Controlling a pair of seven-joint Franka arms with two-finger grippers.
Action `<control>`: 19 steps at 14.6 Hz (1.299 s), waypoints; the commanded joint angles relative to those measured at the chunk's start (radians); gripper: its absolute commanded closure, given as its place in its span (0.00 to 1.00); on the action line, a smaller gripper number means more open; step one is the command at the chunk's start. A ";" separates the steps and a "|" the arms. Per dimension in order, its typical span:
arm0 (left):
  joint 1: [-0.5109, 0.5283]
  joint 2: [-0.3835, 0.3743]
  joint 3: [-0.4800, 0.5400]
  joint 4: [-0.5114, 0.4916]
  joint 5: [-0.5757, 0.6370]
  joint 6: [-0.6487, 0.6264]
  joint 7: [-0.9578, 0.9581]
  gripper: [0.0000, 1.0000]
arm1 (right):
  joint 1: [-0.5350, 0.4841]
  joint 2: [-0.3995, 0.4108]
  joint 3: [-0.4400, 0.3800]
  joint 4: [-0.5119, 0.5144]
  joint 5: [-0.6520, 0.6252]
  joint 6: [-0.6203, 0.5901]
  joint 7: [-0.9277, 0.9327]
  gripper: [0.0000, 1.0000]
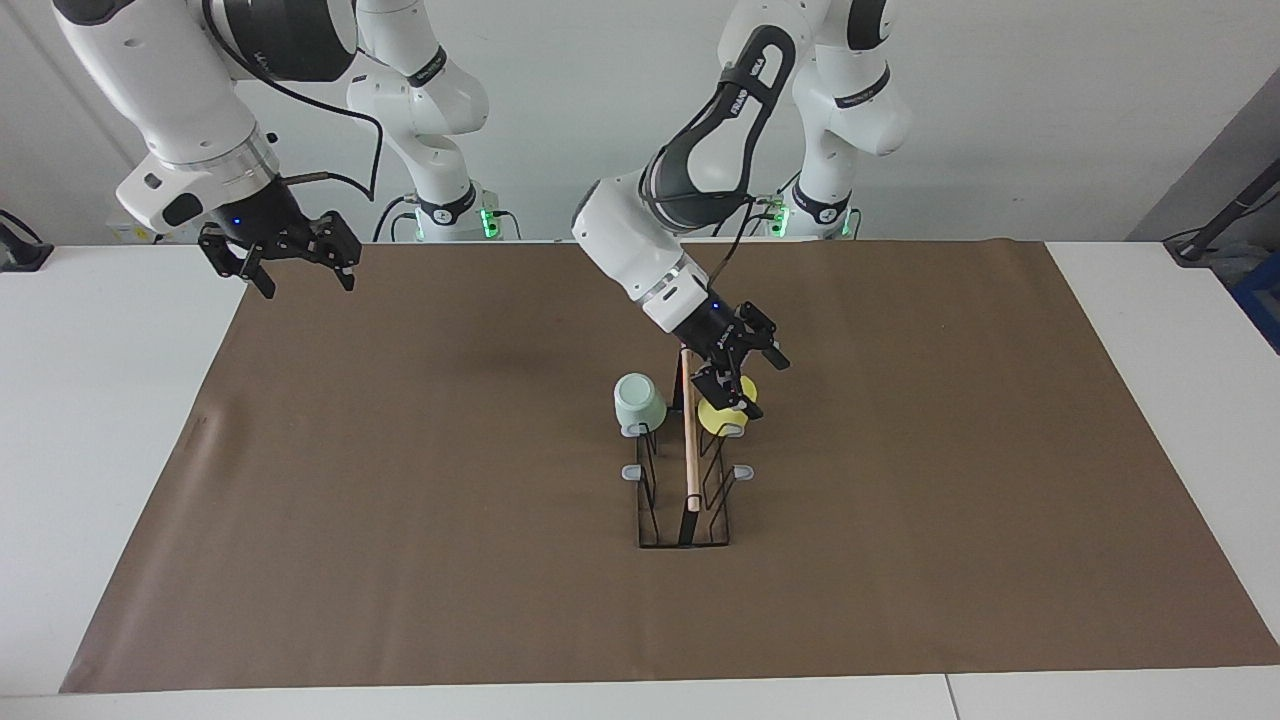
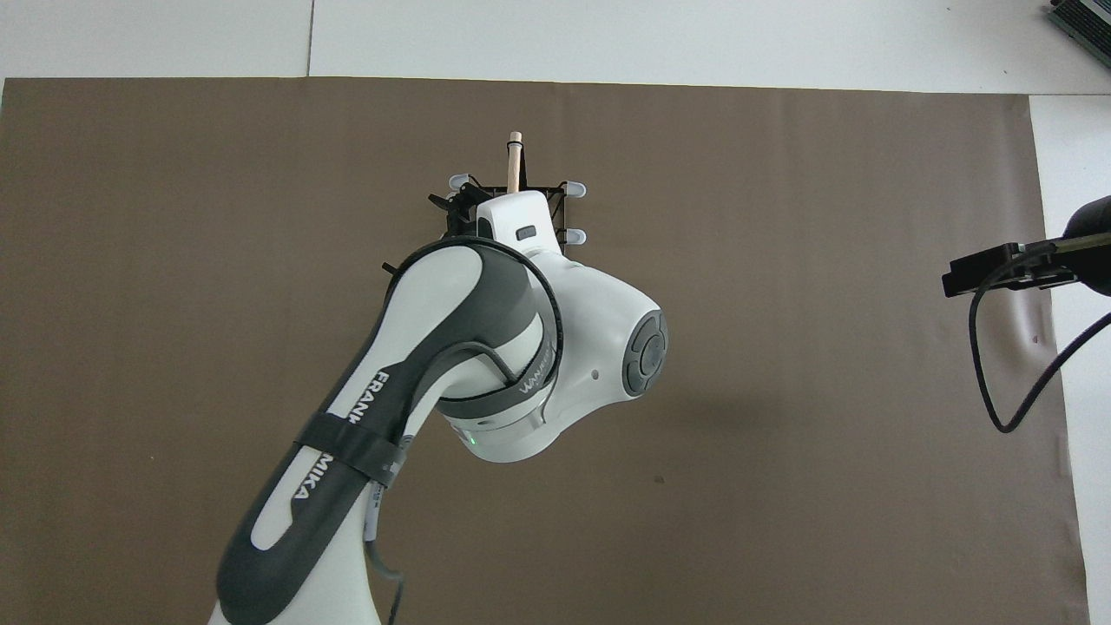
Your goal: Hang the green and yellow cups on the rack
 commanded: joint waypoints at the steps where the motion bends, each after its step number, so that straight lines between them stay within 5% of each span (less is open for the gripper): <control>1: 0.062 -0.083 0.002 0.005 -0.068 0.035 0.146 0.00 | -0.003 -0.010 0.002 -0.006 -0.002 0.005 0.013 0.00; 9: 0.354 -0.172 0.002 0.007 -0.465 0.225 0.638 0.00 | -0.002 -0.010 0.002 -0.006 -0.002 0.002 0.013 0.00; 14: 0.518 -0.213 0.002 -0.002 -0.701 0.225 1.040 0.00 | -0.002 -0.010 0.003 -0.006 -0.002 0.001 0.015 0.00; 19: 0.642 -0.268 -0.010 -0.019 -0.783 0.153 1.405 0.00 | -0.002 -0.010 0.005 -0.006 -0.002 -0.001 0.015 0.00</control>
